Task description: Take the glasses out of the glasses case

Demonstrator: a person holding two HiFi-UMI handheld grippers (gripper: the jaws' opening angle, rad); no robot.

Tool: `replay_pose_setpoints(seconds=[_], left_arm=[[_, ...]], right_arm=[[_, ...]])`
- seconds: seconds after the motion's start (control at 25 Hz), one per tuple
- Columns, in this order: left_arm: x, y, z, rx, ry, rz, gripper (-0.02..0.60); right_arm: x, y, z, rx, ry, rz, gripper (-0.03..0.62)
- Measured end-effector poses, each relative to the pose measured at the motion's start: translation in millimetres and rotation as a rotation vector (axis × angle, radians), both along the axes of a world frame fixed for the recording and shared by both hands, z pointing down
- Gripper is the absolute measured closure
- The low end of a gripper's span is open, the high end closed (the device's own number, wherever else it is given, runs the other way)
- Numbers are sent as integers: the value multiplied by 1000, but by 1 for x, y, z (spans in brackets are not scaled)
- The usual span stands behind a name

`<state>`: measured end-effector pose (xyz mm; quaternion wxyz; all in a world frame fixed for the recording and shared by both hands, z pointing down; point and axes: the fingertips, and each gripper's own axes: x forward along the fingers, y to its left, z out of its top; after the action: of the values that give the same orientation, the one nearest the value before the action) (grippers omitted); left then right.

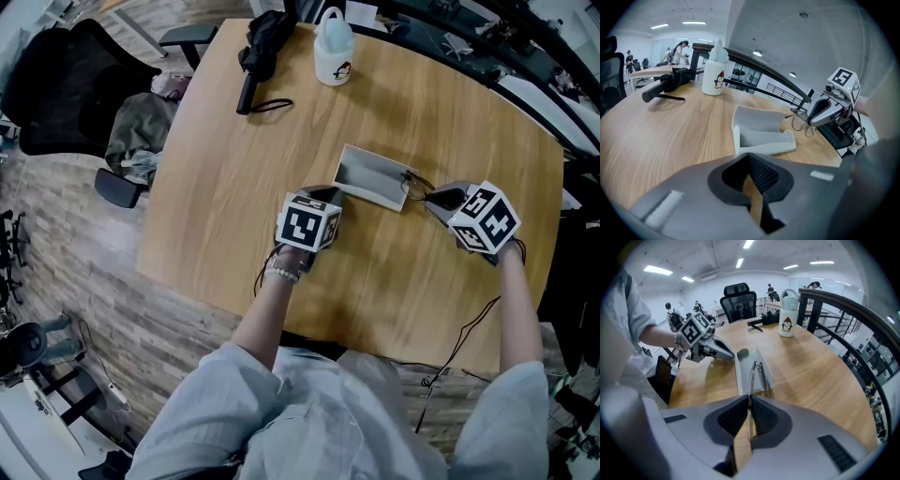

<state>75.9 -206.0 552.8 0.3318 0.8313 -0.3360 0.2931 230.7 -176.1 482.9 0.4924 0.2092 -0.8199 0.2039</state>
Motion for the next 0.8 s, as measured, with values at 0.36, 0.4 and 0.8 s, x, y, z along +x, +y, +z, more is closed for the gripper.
replay_pose_setpoints(seconds=[0.36, 0.4, 0.8], left_arm=[[3, 2, 2, 13, -34, 38, 577], [3, 3, 2, 16, -41, 42, 577], [-1, -2, -2, -26, 26, -14, 577]], right_arm=[[34, 23, 27, -119, -49, 92, 574], [37, 25, 29, -131, -56, 100, 574], [53, 25, 48, -199, -128, 167, 572]])
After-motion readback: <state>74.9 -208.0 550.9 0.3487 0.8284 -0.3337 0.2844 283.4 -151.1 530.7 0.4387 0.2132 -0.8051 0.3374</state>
